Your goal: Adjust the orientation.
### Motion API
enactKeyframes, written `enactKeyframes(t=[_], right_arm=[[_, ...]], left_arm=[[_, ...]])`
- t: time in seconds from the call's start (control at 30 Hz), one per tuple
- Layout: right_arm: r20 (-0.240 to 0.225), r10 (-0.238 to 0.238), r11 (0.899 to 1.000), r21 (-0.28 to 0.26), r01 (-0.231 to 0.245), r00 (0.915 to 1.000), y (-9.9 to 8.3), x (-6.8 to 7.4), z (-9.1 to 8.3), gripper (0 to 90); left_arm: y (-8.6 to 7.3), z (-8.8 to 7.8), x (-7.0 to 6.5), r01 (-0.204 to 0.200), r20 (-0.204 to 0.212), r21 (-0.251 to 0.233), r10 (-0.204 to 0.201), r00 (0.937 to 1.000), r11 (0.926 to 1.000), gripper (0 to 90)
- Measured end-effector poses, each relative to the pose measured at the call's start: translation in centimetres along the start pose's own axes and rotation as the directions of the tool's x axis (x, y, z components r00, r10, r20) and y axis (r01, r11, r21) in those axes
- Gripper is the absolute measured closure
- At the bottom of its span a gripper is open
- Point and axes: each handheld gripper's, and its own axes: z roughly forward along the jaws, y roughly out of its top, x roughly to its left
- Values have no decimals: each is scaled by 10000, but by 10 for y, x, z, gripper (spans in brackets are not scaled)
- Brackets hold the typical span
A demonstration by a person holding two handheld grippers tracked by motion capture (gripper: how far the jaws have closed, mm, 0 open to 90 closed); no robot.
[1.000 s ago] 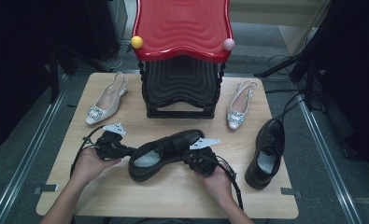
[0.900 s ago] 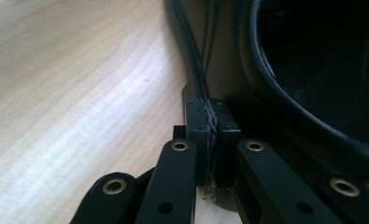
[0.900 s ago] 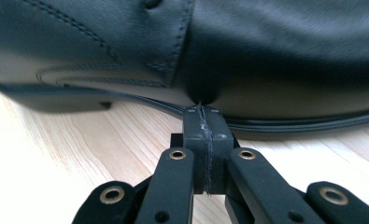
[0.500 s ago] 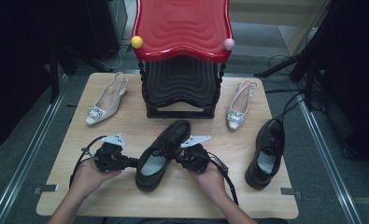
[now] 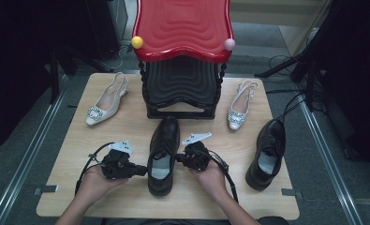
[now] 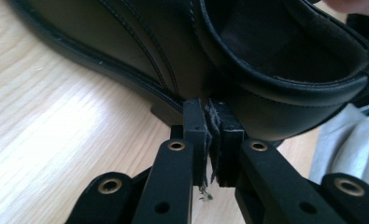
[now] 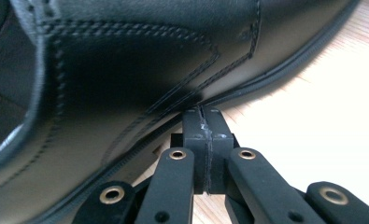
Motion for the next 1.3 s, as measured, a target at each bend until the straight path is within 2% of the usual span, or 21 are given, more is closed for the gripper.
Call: enactKeyframes(t=[0.1,0.13,0.17,0.2,0.23,0.27,0.3,0.37,0.4,0.43,0.57,0.7,0.8,0.87,0.9,1.0,1.3], right_arm=[[77,-13,9999,-137,14,10000,0,-2,-6,863],[82,1,9998,-220,1,10000,1,-3,-10,839],[82,1,9998,-220,1,10000,1,-3,-10,839],[75,-24,9995,-316,26,10000,1,-5,-13,798],[105,170,9995,-281,-167,9998,1,-9,-21,745],[105,170,9995,-281,-167,9998,1,-9,-21,745],[105,345,9990,-303,-341,9994,-2,-14,-28,704],[188,426,9986,-322,-419,9989,-3,-17,-32,691],[325,513,9981,-347,-502,9982,-6,-21,-40,662],[325,513,9981,-347,-502,9982,-6,-21,-40,662],[629,731,9958,-594,-693,9953,-16,-27,-59,626],[803,749,9951,-702,-693,9940,-20,-29,-67,617],[958,933,9933,-777,-860,9910,-24,-32,-76,604],[1066,984,9926,-812,-900,9894,-26,-33,-80,596],[1120,1019,9922,-835,-929,9885,-27,-33,-82,594],[1201,1073,9911,-919,-966,9869,-29,-34,-87,588],[1692,1406,9866,-1058,-1239,9755,-39,-40,-113,567]], left_arm=[[1,-1,1,-78,-81,-12,77,9999,10000,787],[1,-3,4,-134,-297,-109,130,9995,9999,766],[1,-3,4,-134,-297,-109,130,9995,9999,740],[2,-4,4,-116,-367,-206,108,9993,9997,740],[4,-5,7,-105,-490,-299,90,9988,9995,678],[4,-5,7,-105,-490,-299,90,9988,9995,650],[5,-5,9,-6,-625,-291,-13,9980,9996,621],[6,-5,11,54,-630,-292,-72,9980,9996,586],[7,-5,14,143,-665,-247,-159,9977,9996,542],[7,-5,14,143,-665,-247,-159,9977,9996,511],[11,-8,22,360,-605,-301,-377,9975,9989,477],[13,-9,25,432,-644,-347,-454,9969,9985,456],[15,-9,29,433,-687,-346,-455,9966,9985,445],[16,-10,32,495,-514,-430,-516,9973,9978,441],[17,-9,32,512,-592,-363,-533,9968,9980,440],[18,-9,32,339,-757,-222,-355,9965,9992,438],[26,-6,33,238,-746,-200,-253,9969,9995,432]])
